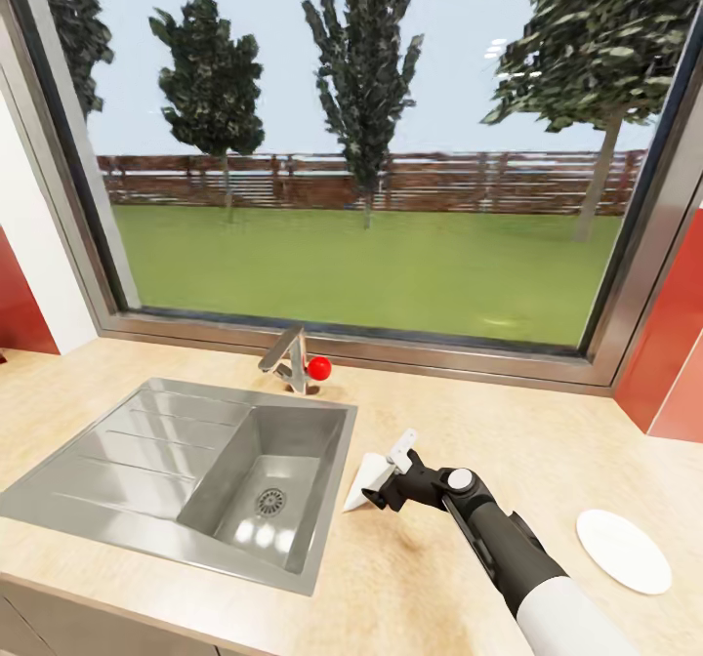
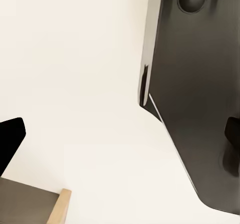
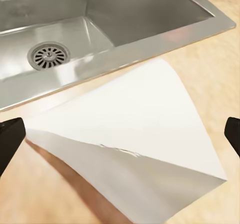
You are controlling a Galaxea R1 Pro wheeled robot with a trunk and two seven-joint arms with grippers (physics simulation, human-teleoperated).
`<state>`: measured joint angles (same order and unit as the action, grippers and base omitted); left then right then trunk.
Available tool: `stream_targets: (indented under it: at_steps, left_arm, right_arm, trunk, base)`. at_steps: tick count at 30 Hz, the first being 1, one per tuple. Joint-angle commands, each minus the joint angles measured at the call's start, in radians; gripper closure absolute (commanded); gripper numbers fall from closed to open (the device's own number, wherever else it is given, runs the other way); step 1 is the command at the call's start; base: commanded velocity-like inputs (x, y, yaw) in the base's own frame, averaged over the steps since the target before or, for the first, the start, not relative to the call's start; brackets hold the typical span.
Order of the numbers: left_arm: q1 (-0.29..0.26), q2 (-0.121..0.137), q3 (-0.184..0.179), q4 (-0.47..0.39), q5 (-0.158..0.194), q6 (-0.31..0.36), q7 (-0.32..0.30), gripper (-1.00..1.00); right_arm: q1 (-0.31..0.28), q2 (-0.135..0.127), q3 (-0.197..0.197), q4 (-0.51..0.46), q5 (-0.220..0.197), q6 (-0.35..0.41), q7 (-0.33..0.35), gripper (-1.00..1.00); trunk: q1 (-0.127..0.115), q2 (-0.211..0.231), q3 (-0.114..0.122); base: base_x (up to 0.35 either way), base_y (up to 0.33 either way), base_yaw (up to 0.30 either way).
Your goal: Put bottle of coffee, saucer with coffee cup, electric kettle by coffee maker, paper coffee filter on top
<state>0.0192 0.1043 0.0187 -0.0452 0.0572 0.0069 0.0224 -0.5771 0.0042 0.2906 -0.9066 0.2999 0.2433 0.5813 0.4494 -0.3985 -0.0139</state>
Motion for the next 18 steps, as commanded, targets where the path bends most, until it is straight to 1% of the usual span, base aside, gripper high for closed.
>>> stream_targets:
  at_steps: [1, 8, 12, 18]
  left_arm:
    - [0.001, 0.0, 0.001, -0.002, 0.006, 0.001, 0.002, -1.0]
    - [0.001, 0.0, 0.001, -0.002, 0.006, 0.001, 0.002, -1.0]
    - [0.001, 0.0, 0.001, -0.002, 0.006, 0.001, 0.002, -1.0]
    - [0.001, 0.0, 0.001, -0.002, 0.006, 0.001, 0.003, -1.0]
  right_arm:
    - [-0.001, 0.0, -0.001, -0.001, 0.008, 0.004, 0.005, -1.0]
    - [0.0, 0.0, -0.001, -0.001, 0.008, 0.004, 0.005, -1.0]
    - [0.0, 0.0, -0.001, 0.0, 0.008, 0.004, 0.005, -1.0]
    - [0.0, 0.0, 0.005, 0.028, 0.008, -0.007, 0.005, -1.0]
  trunk:
    - [0.001, -0.002, -0.001]
    - [0.001, -0.002, -0.001]
    - [0.001, -0.002, -0.001]
    - [0.001, -0.002, -0.001]
  base:
    - [0.009, 0.011, 0.0]
    - [0.001, 0.005, 0.0]
    - [0.0, 0.078, 0.0]
    - [0.0, 0.017, 0.0]
